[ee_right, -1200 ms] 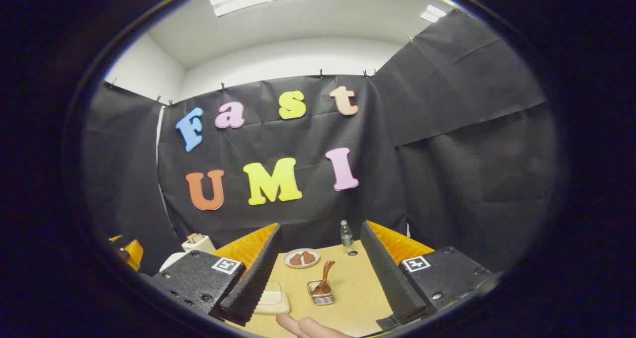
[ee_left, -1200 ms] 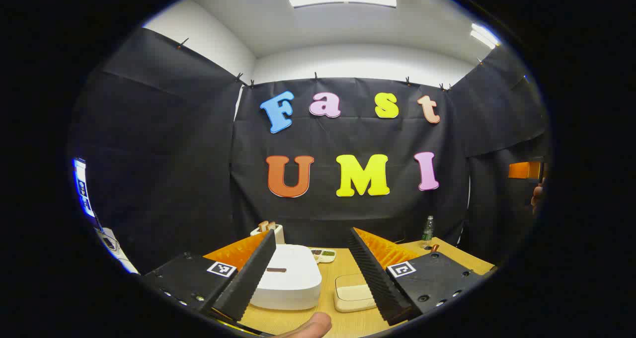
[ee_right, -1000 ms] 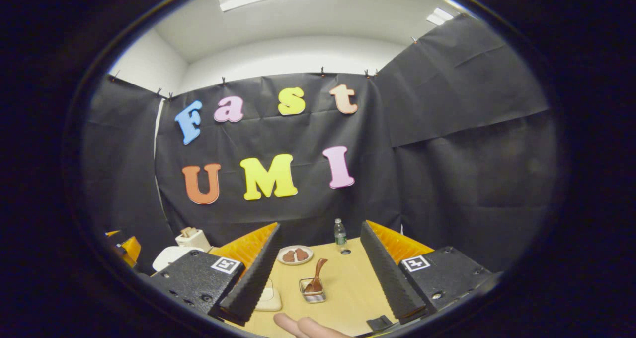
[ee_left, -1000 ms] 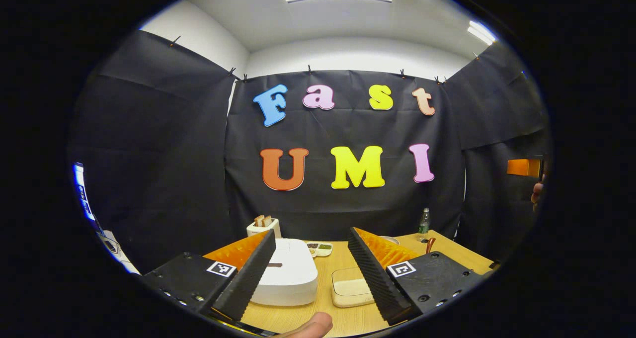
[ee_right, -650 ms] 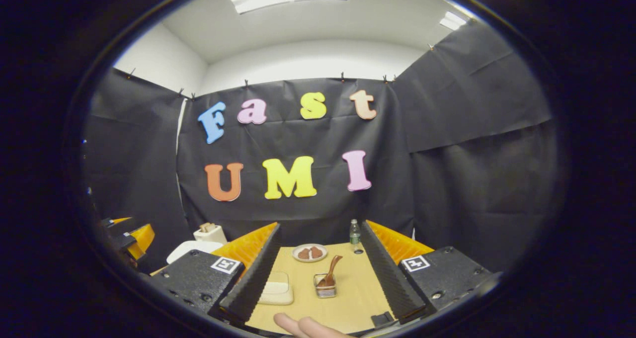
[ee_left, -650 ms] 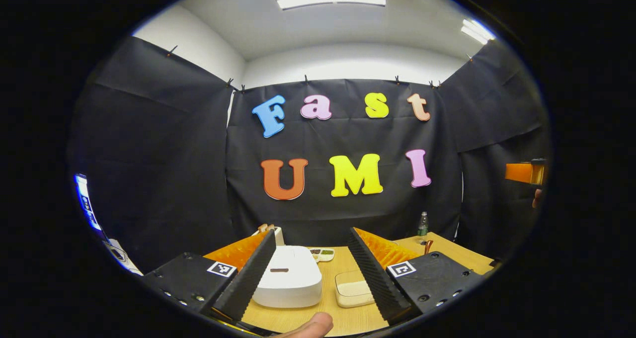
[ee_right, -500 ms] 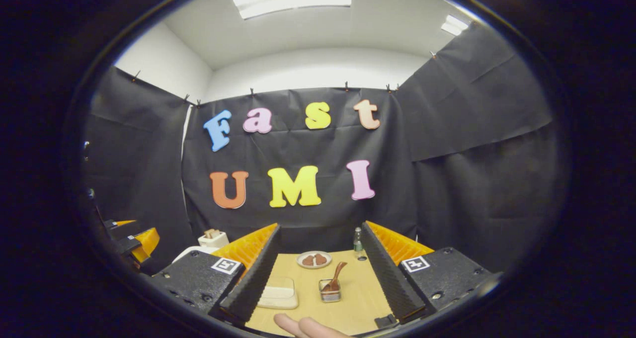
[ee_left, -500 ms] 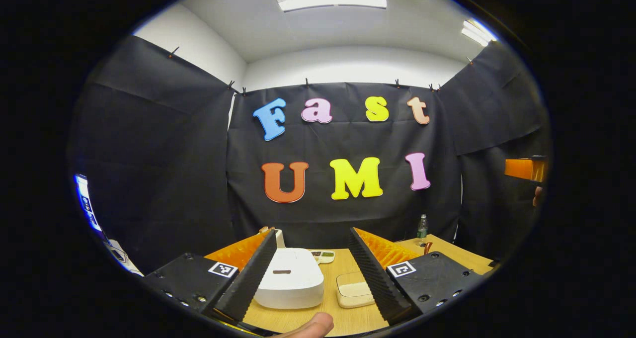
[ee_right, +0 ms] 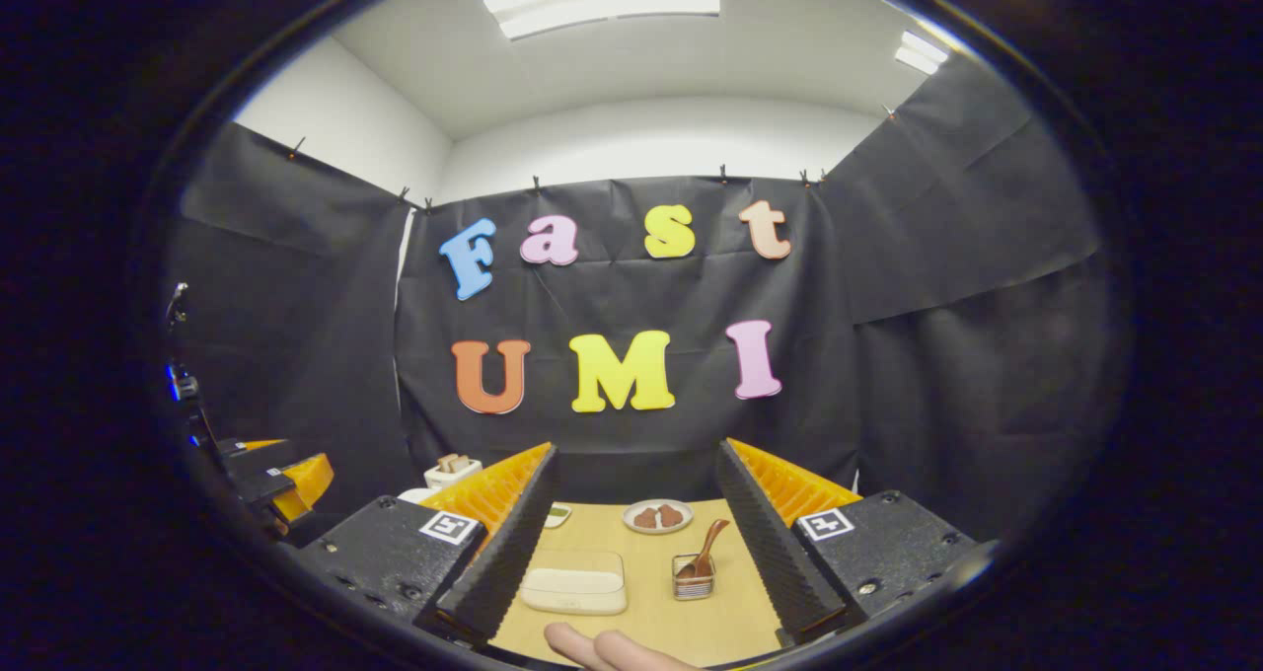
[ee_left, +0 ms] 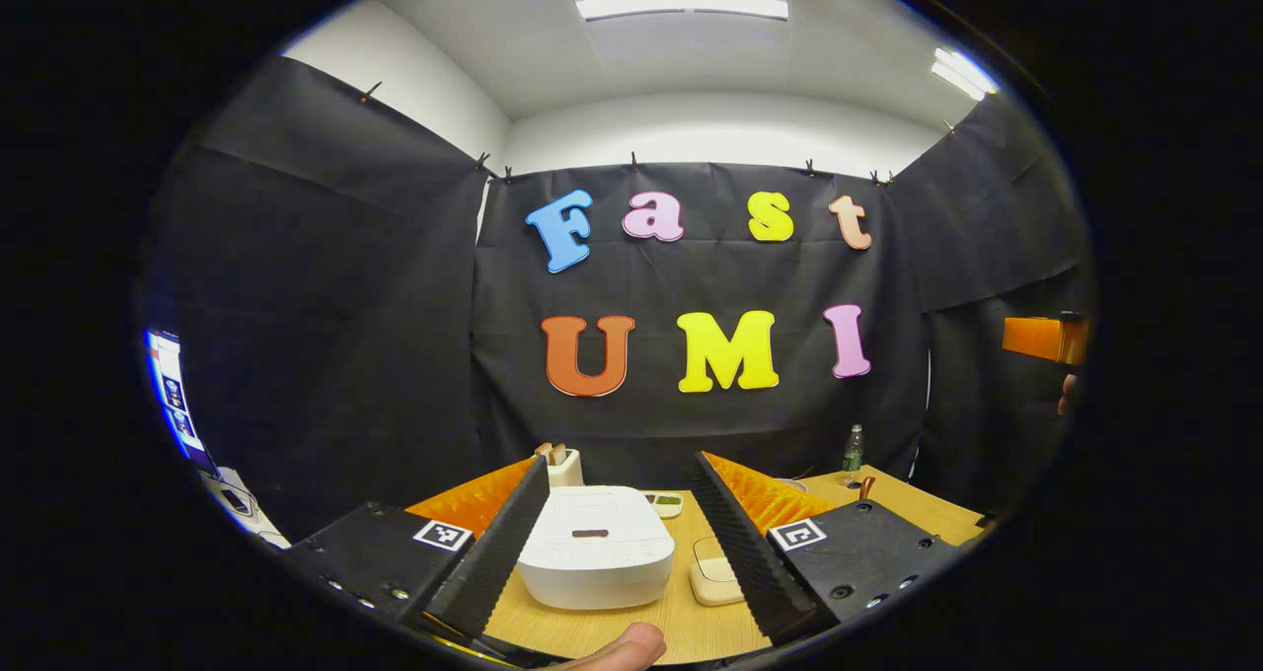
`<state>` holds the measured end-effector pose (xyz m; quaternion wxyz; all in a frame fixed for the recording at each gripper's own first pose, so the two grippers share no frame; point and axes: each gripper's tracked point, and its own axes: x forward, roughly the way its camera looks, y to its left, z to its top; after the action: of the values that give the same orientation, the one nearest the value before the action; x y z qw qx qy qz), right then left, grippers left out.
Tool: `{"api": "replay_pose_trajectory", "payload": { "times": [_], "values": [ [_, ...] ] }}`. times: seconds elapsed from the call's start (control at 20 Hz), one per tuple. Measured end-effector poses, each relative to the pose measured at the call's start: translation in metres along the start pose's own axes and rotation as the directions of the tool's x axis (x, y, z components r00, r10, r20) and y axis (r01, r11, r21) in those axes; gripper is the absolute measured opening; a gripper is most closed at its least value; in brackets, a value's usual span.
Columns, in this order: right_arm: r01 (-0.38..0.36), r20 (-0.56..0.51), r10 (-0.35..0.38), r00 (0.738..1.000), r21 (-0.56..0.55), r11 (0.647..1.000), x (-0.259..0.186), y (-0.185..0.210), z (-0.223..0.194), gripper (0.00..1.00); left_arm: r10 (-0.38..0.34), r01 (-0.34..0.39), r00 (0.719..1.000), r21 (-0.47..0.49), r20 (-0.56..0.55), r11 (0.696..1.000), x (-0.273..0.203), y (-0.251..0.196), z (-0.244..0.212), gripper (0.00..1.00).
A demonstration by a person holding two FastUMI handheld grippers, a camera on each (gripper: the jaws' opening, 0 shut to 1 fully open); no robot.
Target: Close the left gripper, press the button to open the rice cooker; take a wooden spoon from the chopstick holder with the right hand, scoop a spoonful of rice and pour it into the rice cooker, then put the wooden spoon back into the chopstick holder.
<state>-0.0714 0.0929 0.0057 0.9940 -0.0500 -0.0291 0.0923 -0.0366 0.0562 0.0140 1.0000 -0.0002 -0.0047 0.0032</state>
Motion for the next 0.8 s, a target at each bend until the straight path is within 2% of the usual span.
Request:
{"api": "replay_pose_trajectory", "payload": {
  "times": [0.15,0.35,0.5,0.6,0.8],
  "values": [
    [0.032,-0.022,-0.033,0.999,-0.031,0.999,0.010,-0.011,-0.013,0.99,0.008,-0.008,1.000,-0.008,-0.028,1.000,0.003,0.004,-0.006,0.94],
    [0.034,-0.055,-0.036,0.998,-0.043,0.998,0.023,-0.027,-0.033,1.00,0.000,0.000,0.998,-0.003,-0.062,1.000,0.009,-0.004,-0.011,0.94],
    [0.086,-0.053,-0.092,0.994,-0.097,0.992,0.033,-0.053,-0.045,0.99,0.000,0.003,0.997,0.041,-0.077,0.999,0.017,-0.009,-0.011,0.94],
    [0.104,-0.056,-0.111,0.992,-0.114,0.988,0.037,-0.063,-0.053,0.99,-0.001,0.004,0.997,0.036,-0.072,0.999,0.023,-0.011,-0.007,0.95],
    [0.101,-0.085,-0.107,0.991,-0.073,0.992,0.042,-0.082,-0.063,0.99,-0.058,0.056,0.996,-0.028,-0.072,0.998,0.036,-0.032,-0.014,0.76]
  ]
}}
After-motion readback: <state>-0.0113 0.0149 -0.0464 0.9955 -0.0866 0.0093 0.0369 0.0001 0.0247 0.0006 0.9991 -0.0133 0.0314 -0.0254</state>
